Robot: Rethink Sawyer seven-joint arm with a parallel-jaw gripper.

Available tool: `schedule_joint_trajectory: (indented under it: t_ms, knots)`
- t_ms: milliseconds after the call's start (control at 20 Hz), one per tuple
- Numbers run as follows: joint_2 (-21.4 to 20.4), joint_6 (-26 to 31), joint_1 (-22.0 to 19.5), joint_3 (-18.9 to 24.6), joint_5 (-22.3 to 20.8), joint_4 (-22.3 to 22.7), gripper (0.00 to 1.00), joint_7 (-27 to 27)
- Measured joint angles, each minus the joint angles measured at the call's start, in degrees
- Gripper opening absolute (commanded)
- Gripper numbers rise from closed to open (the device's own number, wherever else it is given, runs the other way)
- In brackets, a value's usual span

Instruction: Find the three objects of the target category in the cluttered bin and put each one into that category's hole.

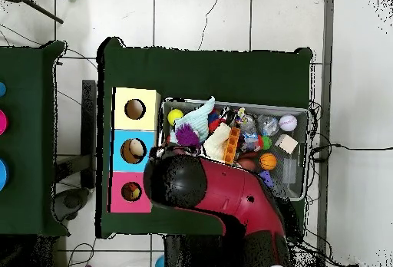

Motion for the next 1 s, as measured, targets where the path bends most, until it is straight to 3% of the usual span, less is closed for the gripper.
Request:
schedule_joint_trajectory:
  t_ms: [250,550,800,1000]
  knots:
    - [-0.9,4.86,1.22,-0.36,5.18,1.81,0.0,2.96]
    - [-0.94,5.1,2.53,-0.5,9.43,5.58,0.0,5.03]
    - [-0.93,2.96,3.58,-0.5,12.31,10.14,0.0,5.05]
    - [-0.44,-3.91,4.0,-0.31,14.74,14.98,0.0,5.05]
